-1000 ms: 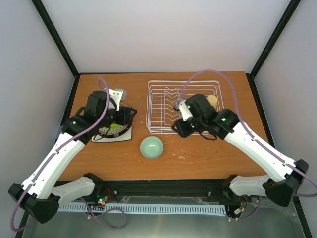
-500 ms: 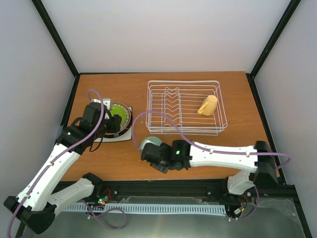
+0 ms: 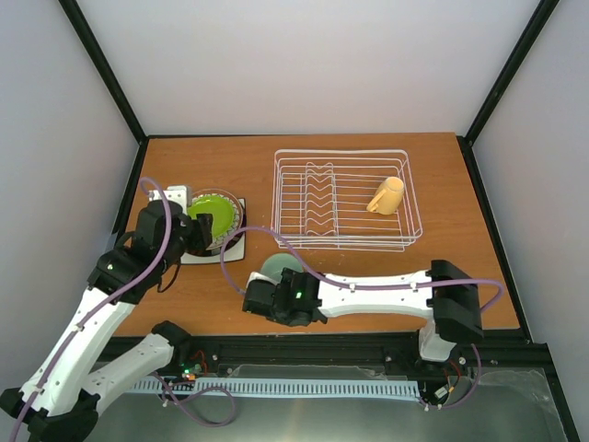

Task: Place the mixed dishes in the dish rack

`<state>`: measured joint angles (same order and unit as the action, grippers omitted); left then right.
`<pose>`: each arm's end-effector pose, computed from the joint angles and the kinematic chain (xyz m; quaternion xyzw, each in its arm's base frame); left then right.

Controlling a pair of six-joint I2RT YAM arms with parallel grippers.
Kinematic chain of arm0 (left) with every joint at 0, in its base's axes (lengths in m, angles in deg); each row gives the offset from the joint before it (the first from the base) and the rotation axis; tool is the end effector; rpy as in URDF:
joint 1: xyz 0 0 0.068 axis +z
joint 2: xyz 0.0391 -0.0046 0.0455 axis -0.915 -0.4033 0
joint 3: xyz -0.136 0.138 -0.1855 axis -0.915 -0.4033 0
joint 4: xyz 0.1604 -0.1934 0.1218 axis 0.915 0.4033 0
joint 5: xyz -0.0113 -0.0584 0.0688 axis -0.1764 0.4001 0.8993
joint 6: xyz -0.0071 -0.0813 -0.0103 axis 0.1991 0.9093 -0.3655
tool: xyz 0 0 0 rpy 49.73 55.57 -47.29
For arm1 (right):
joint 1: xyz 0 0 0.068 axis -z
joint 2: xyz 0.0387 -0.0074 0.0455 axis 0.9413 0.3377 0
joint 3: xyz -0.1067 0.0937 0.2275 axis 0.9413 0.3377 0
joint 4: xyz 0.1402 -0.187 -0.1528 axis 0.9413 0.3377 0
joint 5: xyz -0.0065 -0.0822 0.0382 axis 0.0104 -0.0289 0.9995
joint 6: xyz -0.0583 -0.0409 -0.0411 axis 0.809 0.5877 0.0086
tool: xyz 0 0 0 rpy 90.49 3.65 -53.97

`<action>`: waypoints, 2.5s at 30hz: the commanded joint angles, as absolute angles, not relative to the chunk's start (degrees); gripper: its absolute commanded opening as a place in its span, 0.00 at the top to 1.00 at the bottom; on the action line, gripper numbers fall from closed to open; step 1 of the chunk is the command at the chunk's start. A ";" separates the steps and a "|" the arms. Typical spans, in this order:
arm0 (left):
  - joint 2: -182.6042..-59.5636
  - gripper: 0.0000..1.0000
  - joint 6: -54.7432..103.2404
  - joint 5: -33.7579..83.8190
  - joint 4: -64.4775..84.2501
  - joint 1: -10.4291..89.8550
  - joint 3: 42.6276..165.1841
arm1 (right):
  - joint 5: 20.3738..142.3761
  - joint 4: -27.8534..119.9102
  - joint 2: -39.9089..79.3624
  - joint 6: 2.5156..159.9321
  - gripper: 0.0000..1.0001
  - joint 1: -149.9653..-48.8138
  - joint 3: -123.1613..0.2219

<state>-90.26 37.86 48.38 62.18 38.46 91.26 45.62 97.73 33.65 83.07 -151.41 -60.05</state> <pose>0.1783 -0.0728 0.3388 -0.0407 0.8815 -0.0988 0.4600 0.0872 0.3412 0.2030 -0.5638 0.7772 -0.0781 0.2682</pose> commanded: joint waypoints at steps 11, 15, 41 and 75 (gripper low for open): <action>-87.60 0.43 38.62 49.36 61.01 38.70 91.33 | 45.53 91.13 40.22 83.83 0.20 -153.89 -61.71; -87.21 0.43 38.42 49.68 60.82 38.70 91.24 | 44.62 89.73 41.91 84.84 0.18 -153.47 -61.76; -88.26 0.44 37.37 50.23 57.17 38.70 88.78 | 53.70 85.73 44.32 86.36 0.18 -145.70 -59.63; -88.79 0.44 36.31 51.75 56.03 38.70 88.25 | 58.06 81.19 50.47 92.78 0.97 -140.01 -58.25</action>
<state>-89.03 37.38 50.94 57.27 38.46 88.14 55.58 79.89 49.27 92.64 -140.61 -58.96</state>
